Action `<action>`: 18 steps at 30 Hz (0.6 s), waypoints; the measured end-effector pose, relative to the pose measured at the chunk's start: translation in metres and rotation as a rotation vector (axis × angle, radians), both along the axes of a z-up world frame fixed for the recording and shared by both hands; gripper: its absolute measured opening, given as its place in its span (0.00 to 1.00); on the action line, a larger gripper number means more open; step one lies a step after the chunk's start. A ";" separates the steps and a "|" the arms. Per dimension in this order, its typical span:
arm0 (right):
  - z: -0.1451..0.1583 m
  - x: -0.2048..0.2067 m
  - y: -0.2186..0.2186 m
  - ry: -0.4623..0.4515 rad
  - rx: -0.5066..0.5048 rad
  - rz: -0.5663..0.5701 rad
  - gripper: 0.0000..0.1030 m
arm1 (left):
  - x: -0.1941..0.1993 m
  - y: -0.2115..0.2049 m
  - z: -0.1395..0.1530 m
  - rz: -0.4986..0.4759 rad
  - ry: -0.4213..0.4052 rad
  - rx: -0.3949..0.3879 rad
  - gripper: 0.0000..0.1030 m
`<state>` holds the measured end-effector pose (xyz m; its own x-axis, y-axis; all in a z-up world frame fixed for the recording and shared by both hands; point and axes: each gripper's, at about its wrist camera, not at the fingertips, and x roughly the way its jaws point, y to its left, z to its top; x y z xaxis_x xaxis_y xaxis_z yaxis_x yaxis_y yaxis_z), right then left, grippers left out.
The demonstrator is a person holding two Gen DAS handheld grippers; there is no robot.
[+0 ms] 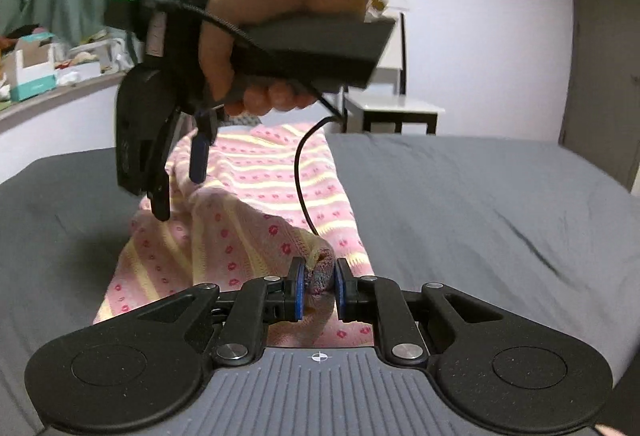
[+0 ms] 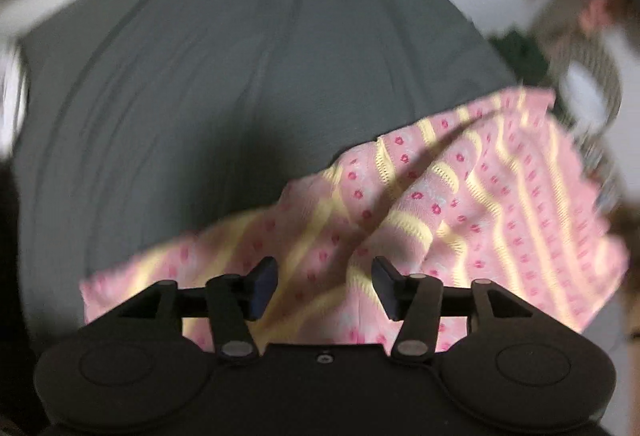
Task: Fold clothes
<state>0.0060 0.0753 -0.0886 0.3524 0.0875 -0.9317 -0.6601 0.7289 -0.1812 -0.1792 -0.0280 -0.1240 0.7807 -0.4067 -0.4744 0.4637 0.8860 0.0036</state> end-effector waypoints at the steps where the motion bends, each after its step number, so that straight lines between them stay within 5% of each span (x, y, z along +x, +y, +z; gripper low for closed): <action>1: -0.001 -0.012 0.002 -0.030 -0.031 0.038 0.51 | 0.000 0.000 0.000 -0.005 -0.002 0.006 0.14; 6: -0.010 -0.029 -0.006 -0.111 -0.059 0.012 0.50 | -0.003 -0.002 0.004 -0.033 -0.030 0.032 0.14; 13: -0.022 0.003 -0.030 -0.063 -0.036 -0.137 0.22 | -0.007 0.007 0.007 -0.034 -0.029 0.047 0.14; 18: -0.011 0.020 -0.048 0.014 0.126 -0.306 0.18 | -0.009 0.019 0.013 -0.001 -0.027 0.032 0.14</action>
